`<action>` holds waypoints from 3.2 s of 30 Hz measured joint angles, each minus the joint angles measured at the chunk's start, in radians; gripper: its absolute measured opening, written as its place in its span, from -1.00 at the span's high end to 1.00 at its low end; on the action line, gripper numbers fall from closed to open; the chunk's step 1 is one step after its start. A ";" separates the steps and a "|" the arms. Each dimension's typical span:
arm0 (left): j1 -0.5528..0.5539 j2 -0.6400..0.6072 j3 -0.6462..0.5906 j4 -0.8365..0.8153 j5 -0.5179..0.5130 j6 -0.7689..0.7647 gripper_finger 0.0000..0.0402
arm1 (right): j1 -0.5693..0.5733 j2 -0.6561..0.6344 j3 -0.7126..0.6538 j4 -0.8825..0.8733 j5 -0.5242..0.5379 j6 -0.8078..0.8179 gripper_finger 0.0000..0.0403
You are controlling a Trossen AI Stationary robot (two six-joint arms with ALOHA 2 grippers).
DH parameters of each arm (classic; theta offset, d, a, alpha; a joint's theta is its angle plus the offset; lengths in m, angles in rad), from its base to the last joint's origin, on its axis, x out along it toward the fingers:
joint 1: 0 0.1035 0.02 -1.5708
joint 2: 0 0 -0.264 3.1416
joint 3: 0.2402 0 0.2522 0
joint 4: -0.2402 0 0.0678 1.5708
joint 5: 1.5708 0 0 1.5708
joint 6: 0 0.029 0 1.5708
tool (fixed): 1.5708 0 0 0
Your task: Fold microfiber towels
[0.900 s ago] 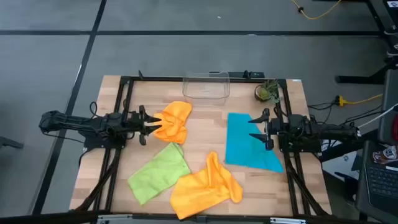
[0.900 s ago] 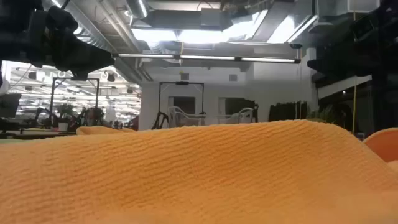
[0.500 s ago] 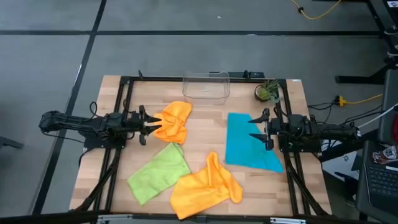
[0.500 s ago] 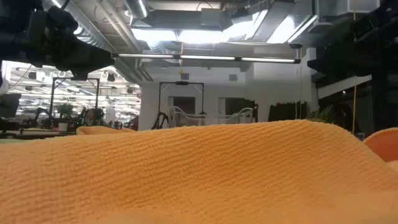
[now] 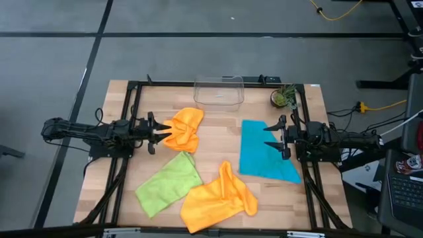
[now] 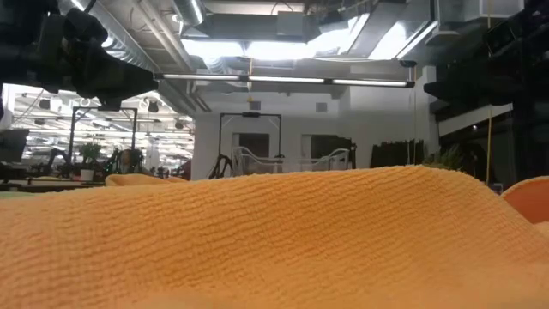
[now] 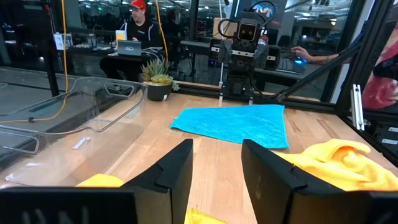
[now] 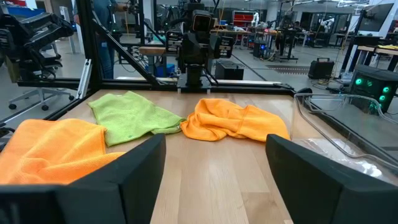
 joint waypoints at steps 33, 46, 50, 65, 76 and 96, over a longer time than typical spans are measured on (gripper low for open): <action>0.000 0.000 0.000 0.000 0.000 0.000 0.35 | 0.000 0.000 0.000 0.000 0.000 0.000 -0.38; 0.000 0.000 0.000 0.000 0.000 0.000 0.35 | 0.000 0.000 0.000 0.000 0.001 -0.023 -0.38; 0.000 0.000 0.000 0.000 0.000 0.000 0.35 | 0.000 0.000 0.000 0.000 0.000 -0.023 -0.38; 0.000 0.000 0.000 0.000 0.000 0.000 0.35 | 0.000 0.000 0.000 0.017 0.001 0.391 -0.38; 0.000 0.000 0.000 0.094 -0.026 -0.041 0.35 | 0.000 0.000 0.000 0.026 0.161 0.683 -0.38; 0.000 0.000 0.000 0.275 -0.120 -0.405 0.35 | 0.000 0.000 0.000 0.224 0.397 0.630 -0.38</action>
